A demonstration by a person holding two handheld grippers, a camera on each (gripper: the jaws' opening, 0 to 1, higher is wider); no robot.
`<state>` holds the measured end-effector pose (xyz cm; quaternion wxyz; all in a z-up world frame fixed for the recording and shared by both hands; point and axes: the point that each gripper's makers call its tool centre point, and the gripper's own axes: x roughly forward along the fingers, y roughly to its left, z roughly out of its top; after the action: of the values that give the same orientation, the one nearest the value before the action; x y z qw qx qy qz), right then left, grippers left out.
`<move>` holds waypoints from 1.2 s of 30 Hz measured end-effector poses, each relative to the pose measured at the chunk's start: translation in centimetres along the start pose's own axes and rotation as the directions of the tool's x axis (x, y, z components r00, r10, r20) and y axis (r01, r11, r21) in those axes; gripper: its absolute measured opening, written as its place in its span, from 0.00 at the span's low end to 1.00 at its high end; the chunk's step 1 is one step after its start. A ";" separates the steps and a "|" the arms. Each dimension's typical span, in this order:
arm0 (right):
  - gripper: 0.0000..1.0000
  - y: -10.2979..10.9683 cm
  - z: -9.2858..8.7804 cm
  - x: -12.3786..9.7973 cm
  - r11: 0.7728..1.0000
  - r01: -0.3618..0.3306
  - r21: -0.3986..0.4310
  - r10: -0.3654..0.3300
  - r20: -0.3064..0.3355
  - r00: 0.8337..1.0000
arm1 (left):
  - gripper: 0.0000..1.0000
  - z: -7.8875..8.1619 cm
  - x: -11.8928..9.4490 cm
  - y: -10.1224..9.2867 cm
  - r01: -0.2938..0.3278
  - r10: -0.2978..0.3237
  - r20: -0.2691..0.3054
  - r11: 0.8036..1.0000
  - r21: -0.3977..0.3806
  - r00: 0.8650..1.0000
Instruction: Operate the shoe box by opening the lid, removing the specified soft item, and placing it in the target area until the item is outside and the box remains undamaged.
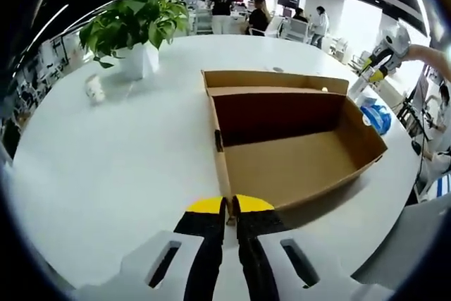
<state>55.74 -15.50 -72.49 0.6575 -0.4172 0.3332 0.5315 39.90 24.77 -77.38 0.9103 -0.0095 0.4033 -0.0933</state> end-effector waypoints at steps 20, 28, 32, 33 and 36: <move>0.17 0.7 -1.4 3.0 1.000 -0.012 -0.023 0.010 -0.091 0.996 | 0.03 0.0 0.1 0.0 0.012 -0.012 0.012 1.000 -0.009 1.000; 0.17 0.3 -2.0 3.9 0.999 -0.019 -0.033 0.015 -0.113 0.993 | 0.03 0.0 0.1 0.0 0.015 -0.015 0.013 1.000 -0.015 1.000; 0.17 0.0 -1.7 4.2 0.999 -0.022 -0.035 0.019 -0.105 0.994 | 0.03 0.0 0.0 -0.2 0.016 -0.016 0.014 1.000 -0.018 1.000; 0.17 0.0 -1.6 4.2 0.999 -0.024 -0.035 0.020 -0.104 0.994 | 0.03 0.0 0.0 -0.2 0.016 -0.016 0.014 1.000 -0.019 1.000; 0.17 -0.1 -1.4 4.3 0.999 -0.030 -0.034 0.027 -0.107 0.994 | 0.03 0.0 0.1 0.0 0.017 -0.016 0.014 1.000 -0.019 1.000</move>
<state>56.73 -15.01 -76.87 0.6237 -0.4518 0.3641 0.5238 39.97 24.78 -77.49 0.9122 -0.0223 0.3976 -0.0968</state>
